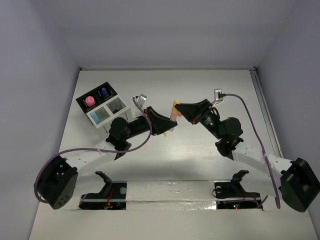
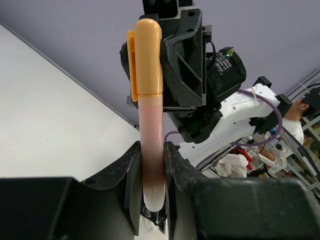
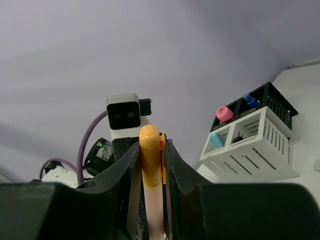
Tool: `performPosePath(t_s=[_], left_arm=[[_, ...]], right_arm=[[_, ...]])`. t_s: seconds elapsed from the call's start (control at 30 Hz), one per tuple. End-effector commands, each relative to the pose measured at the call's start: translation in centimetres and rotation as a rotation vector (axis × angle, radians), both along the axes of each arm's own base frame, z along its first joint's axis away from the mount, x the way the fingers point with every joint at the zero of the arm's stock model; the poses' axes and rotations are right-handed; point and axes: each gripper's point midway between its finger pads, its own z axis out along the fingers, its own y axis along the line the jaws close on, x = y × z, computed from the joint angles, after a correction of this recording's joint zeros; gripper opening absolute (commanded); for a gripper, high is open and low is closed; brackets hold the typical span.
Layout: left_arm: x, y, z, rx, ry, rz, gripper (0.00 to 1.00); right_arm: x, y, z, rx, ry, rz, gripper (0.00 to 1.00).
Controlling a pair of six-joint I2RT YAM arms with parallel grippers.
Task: Sort the stationery into containers
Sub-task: Close the pen cap on the pen.
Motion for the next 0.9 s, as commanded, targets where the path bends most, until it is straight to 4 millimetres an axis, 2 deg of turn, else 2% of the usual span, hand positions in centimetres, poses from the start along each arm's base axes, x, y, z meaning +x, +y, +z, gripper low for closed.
performPosePath(t_s=[0.0,0.23,0.37,0.57,0.87], left_arm=[[1.0,4.4,13.8,-0.337,-0.334,0.211,0.00],[1.0,5.4,16.1,-0.353,-0.371,0.232,0.00],[1.3,6.4,17.2,-0.350,-0.387,0.261,0.00],[1.0,8.1,18.3,-0.340,-0.409,0.310,0.00],[1.0,7.4,18.6,-0.317,-0.400,0.274,0.00]], right_arm=[[-6.4,3.9,-12.0,-0.368,0.211,0.342,0.00],[-8.2,4.2,-14.5,-0.436,0.253,0.380,0.00],[-9.9,4.8,-16.1,-0.472,0.276,0.425,0.00],[-10.9,3.9,-18.4,-0.543,0.319,0.437,0.00],[-13.2,4.3,-21.0,-0.638,0.351,0.534,0.00]])
